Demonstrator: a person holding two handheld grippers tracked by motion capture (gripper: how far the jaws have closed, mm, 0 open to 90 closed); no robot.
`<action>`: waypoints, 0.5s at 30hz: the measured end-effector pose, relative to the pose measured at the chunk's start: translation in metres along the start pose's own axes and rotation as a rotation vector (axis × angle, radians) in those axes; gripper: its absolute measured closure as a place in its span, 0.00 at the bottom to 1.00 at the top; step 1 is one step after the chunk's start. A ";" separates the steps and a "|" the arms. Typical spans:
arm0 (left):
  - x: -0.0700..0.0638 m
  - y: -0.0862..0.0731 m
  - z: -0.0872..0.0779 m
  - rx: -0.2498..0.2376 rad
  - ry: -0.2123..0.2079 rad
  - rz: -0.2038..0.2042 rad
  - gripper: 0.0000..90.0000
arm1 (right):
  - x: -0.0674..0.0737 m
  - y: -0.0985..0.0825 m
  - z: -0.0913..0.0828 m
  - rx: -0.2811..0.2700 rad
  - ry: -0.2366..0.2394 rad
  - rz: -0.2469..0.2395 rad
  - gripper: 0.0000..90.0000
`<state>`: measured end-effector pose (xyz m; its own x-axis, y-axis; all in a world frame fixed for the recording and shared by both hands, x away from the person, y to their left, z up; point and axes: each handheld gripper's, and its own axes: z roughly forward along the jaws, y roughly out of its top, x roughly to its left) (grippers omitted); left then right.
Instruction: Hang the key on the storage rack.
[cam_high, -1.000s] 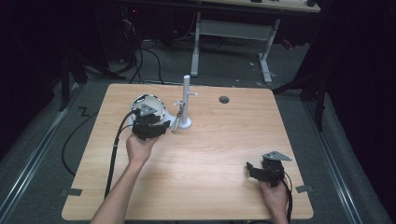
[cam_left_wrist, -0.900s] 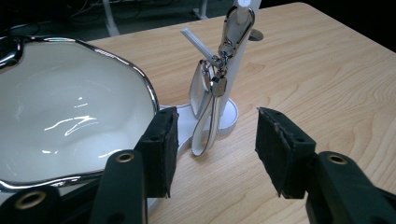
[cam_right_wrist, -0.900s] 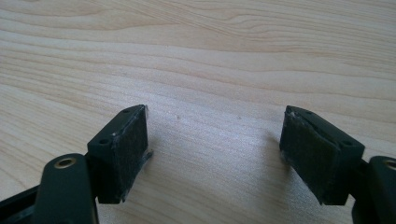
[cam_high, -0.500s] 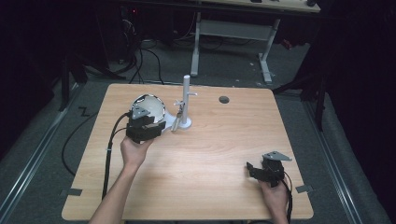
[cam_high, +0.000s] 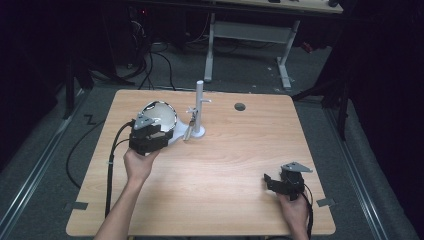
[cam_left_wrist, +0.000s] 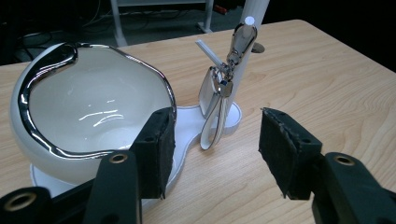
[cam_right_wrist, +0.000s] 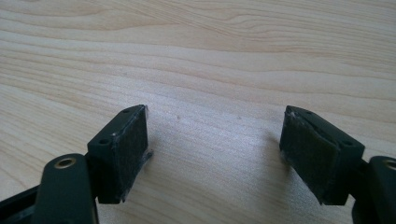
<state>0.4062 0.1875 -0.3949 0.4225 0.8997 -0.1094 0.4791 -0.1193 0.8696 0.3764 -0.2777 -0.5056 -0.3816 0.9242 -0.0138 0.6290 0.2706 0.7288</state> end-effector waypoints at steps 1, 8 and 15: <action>0.000 0.000 -0.001 -0.002 -0.001 0.000 0.51 | 0.000 0.000 0.000 0.000 0.000 0.000 0.26; 0.002 -0.003 -0.005 -0.007 0.003 -0.005 0.51 | 0.000 0.000 0.000 0.000 0.000 0.000 0.26; 0.005 -0.008 -0.008 -0.002 0.003 -0.010 0.50 | 0.000 0.000 0.000 0.000 0.000 0.000 0.26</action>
<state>0.3978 0.1965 -0.3985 0.4156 0.9021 -0.1165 0.4818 -0.1097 0.8694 0.3764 -0.2776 -0.5056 -0.3816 0.9242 -0.0139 0.6289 0.2706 0.7288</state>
